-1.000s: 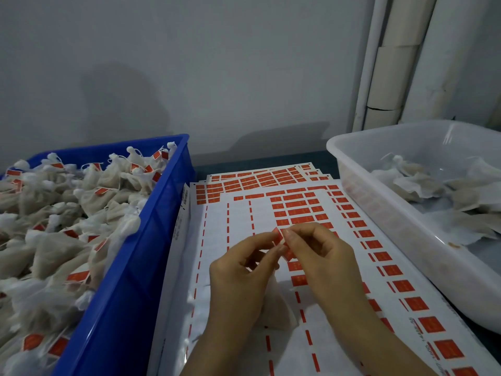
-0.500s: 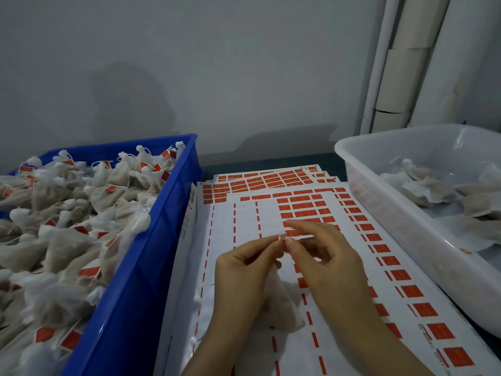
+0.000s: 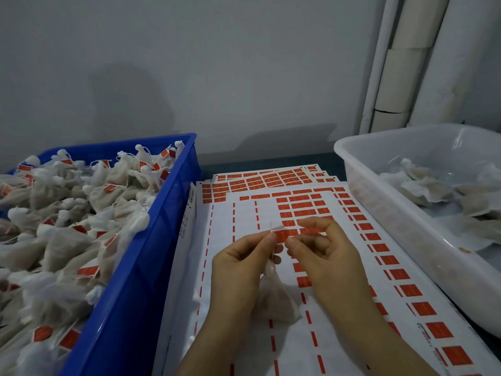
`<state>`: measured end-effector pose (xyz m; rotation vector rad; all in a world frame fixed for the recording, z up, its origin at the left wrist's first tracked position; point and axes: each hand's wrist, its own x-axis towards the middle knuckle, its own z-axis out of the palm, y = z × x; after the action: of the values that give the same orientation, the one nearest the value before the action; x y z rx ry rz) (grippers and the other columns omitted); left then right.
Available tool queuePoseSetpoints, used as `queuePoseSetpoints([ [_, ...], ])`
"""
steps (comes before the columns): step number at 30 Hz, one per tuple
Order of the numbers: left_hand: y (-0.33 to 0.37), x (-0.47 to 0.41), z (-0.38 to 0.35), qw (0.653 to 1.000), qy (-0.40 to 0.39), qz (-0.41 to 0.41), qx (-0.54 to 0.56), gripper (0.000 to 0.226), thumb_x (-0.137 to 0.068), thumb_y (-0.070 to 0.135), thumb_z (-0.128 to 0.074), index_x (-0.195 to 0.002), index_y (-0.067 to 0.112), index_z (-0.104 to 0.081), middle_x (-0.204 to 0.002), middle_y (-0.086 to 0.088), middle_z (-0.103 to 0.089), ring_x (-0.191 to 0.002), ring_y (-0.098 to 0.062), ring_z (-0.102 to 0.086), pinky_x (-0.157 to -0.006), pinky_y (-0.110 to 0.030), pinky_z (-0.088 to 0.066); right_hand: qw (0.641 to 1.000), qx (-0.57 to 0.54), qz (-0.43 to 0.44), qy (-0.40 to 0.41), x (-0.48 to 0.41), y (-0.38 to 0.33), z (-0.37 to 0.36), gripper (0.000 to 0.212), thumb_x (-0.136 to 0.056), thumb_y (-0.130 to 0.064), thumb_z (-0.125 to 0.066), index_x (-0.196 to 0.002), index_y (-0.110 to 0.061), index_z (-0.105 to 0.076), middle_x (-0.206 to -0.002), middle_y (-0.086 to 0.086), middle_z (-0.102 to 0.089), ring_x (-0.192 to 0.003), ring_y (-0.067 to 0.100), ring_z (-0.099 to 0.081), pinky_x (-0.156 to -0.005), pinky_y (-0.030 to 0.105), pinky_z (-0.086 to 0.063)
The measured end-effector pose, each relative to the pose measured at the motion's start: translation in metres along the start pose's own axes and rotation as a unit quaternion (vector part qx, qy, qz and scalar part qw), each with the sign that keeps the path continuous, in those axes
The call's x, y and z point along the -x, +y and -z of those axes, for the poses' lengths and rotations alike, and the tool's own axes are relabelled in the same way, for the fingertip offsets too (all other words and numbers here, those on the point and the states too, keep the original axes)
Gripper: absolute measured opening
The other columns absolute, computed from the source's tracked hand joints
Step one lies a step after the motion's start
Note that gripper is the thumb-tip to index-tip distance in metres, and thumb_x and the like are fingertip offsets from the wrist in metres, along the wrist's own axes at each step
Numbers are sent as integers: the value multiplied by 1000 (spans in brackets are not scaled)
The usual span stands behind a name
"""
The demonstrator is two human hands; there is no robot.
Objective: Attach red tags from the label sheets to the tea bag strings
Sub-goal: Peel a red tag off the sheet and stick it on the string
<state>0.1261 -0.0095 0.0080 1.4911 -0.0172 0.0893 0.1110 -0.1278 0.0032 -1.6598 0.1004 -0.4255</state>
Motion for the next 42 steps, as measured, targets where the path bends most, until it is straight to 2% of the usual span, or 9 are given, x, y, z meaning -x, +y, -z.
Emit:
queuePoseSetpoints([
  [3, 1, 1, 0, 1000, -1, -4, 6, 19, -66, 39, -62, -80, 32, -72, -78, 12, -73, -72, -8, -68, -58, -13, -52, 1000, -9, -11, 7, -2, 1, 0, 27, -70, -37, -68, -91, -36, -51, -80, -32, -58, -71, -20, -58, -49, 0, -39],
  [7, 2, 1, -1, 1000, -6, -3, 12, 15, -66, 41, -63, -74, 35, -75, -79, 11, -73, -73, -8, -68, -58, -14, -53, 999, -26, -15, 19, -2, 0, 1, 34, -60, -44, -65, -90, -35, -50, -76, -33, -57, -68, -21, -57, -47, 0, -39],
  [9, 2, 1, -1, 1000, -5, -3, 14, 13, -64, 41, -63, -70, 39, -75, -79, 12, -73, -74, -8, -68, -59, -14, -53, 999, -30, -17, 21, -2, 2, 1, 30, -66, -37, -69, -90, -34, -50, -78, -32, -58, -68, -21, -57, -47, 0, -39],
  [20, 2, 1, -1, 1000, -3, -2, 11, 16, -63, 42, -63, -72, 35, -75, -79, 10, -73, -73, -8, -68, -59, -15, -54, 999, -23, -17, 25, -4, 5, 1, 28, -72, -29, -72, -90, -31, -50, -79, -28, -59, -67, -20, -58, -47, 1, -39],
  [29, 1, 1, -1, 1000, -6, -5, 14, 18, -63, 43, -63, -74, 34, -74, -79, 10, -73, -74, -9, -68, -58, -15, -53, 999, -27, -13, 25, -3, 0, 0, 39, -56, -45, -63, -90, -32, -50, -78, -31, -58, -67, -21, -57, -47, -1, -38],
  [32, -1, 0, 0, 1000, 1, 1, 16, 19, -64, 42, -63, -77, 32, -73, -80, 11, -73, -75, -9, -69, -61, -18, -55, 1000, -8, -6, 19, -3, 2, 0, 33, -63, -42, -66, -90, -33, -50, -78, -32, -57, -71, -22, -56, -49, -1, -39],
  [34, -3, -1, 1, 1000, 9, 9, 19, 23, -65, 42, -62, -81, 31, -73, -83, 12, -73, -78, -8, -69, -64, -21, -56, 1000, 14, -2, 17, -3, 3, 0, 25, -71, -39, -67, -89, -35, -50, -78, -31, -58, -74, -16, -59, -51, -1, -40],
  [37, -4, -3, 2, 1000, 14, 15, 20, 23, -66, 42, -62, -82, 31, -74, -86, 15, -73, -82, -4, -67, -68, -23, -56, 999, 32, 5, 4, -2, -1, 0, 26, -66, -52, -56, -88, -40, -52, -85, -36, -54, -78, -5, -60, -55, -1, -41],
  [42, -4, -3, 2, 1000, 10, 15, 13, 24, -64, 43, -63, -82, 31, -73, -86, 14, -73, -83, -4, -68, -69, -23, -57, 998, 45, 19, -43, 1, -4, -2, 25, -63, -56, -54, -86, -46, -54, -76, -45, -54, -82, -23, -53, -56, -4, -38],
])
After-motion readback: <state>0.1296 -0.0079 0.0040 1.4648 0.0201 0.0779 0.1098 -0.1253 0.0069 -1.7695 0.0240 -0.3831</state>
